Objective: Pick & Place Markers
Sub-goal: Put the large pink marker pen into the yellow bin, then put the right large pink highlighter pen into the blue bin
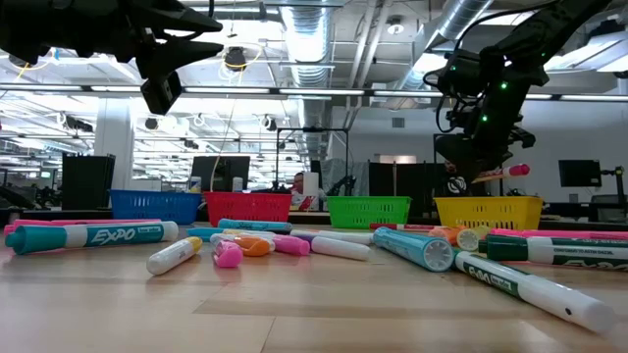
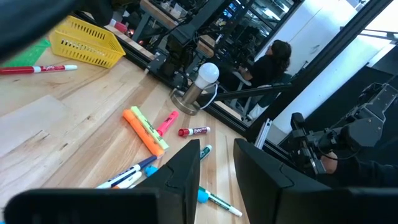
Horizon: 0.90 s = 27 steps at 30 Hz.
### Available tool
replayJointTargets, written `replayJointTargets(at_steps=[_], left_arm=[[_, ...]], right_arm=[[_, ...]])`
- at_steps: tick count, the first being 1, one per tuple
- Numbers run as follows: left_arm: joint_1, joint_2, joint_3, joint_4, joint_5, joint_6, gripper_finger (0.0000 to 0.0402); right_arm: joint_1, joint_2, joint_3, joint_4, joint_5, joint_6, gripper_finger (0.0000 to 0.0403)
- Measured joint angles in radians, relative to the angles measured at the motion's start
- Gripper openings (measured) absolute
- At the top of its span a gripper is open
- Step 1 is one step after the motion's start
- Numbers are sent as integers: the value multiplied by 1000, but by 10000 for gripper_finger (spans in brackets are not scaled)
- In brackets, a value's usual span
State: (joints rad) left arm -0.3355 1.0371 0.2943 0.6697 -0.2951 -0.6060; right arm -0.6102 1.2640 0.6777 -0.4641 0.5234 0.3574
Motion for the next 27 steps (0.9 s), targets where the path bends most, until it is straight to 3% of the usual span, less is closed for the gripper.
replayJointTargets(at_steps=[14,27], left_arm=[[0,0,0,0,0,7,97],[0,0,0,0,7,7,97]], right_arm=[[0,0,0,1,0,34,202],[0,0,0,22,0,35,195]])
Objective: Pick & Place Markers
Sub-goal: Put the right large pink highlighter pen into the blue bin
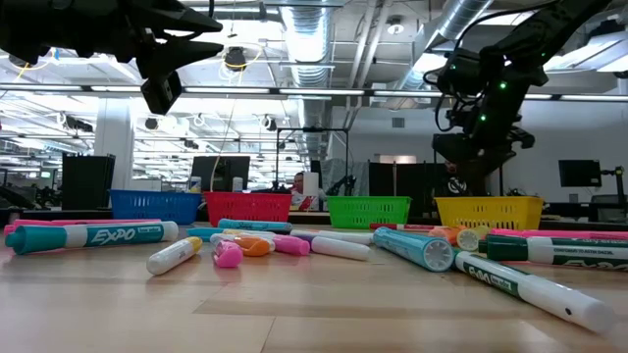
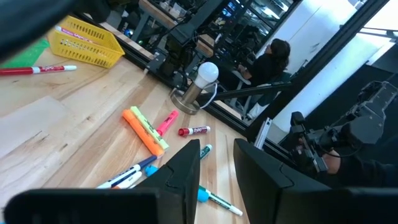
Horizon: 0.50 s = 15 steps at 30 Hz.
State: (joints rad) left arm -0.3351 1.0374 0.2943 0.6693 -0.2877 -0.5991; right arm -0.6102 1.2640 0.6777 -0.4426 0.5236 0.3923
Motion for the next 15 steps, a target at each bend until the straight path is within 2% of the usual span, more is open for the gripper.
replayJointTargets(at_steps=[15], left_arm=[[0,0,0,-1,4,0,97]], right_arm=[[98,0,0,92,0,-1,165]])
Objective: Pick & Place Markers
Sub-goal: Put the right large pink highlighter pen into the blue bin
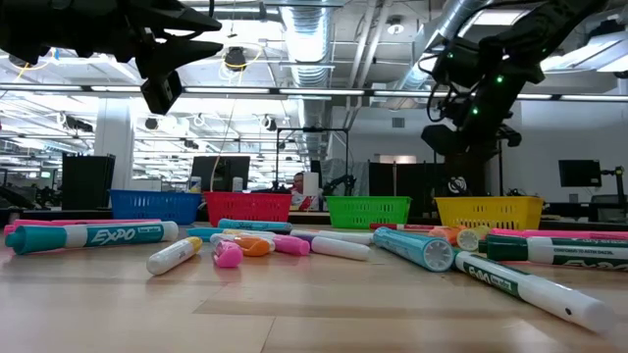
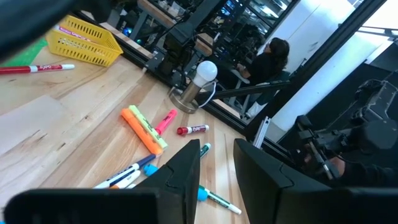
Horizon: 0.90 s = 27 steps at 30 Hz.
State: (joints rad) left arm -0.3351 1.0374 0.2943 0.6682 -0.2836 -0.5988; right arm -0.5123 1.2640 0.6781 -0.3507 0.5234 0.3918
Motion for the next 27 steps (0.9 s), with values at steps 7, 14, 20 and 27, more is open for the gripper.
replayJointTargets(at_steps=[7,14,20,27], left_arm=[[0,0,0,-3,0,0,97],[0,0,0,-3,-9,18,97],[0,0,0,-3,-23,18,97],[0,0,0,-3,-31,18,97]], right_arm=[[46,0,0,40,0,0,157],[55,0,0,46,-1,0,160],[55,0,0,45,-1,0,157],[55,0,0,45,-1,0,160]])
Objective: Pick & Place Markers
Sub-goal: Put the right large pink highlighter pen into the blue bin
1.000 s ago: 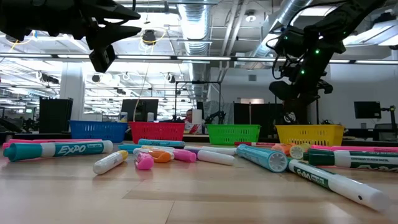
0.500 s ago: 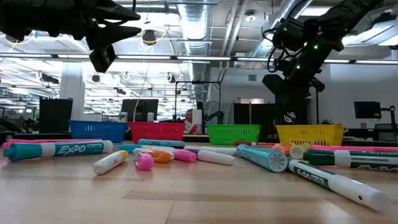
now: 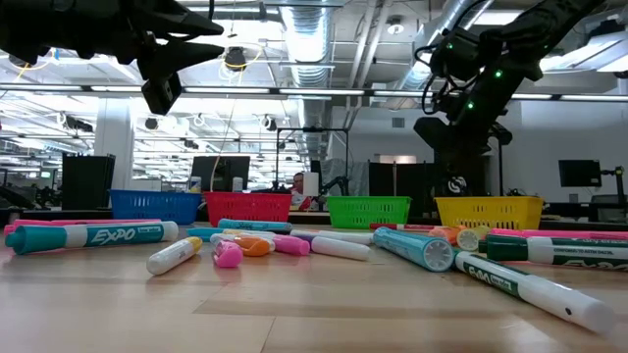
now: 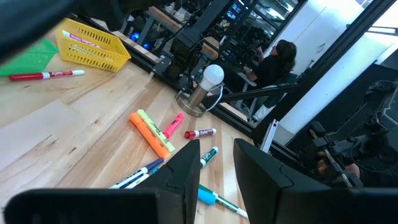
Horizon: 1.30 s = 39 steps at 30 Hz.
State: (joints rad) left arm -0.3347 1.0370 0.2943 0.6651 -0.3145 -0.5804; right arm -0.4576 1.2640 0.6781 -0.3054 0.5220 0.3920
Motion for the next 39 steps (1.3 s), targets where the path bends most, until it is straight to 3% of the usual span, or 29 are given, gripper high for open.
replayJointTargets(at_steps=[17,20,24,30,39], left_arm=[[0,0,0,0,-7,0,97],[0,0,0,0,-7,0,97],[0,0,0,0,-7,0,97],[0,0,0,0,-7,0,97],[0,0,0,0,-7,0,97]], right_arm=[[1,0,0,0,-4,0,162],[24,0,0,24,-53,-9,161],[111,0,0,100,-126,-66,156],[263,0,0,150,-130,-83,152],[488,0,0,151,-131,43,152]])
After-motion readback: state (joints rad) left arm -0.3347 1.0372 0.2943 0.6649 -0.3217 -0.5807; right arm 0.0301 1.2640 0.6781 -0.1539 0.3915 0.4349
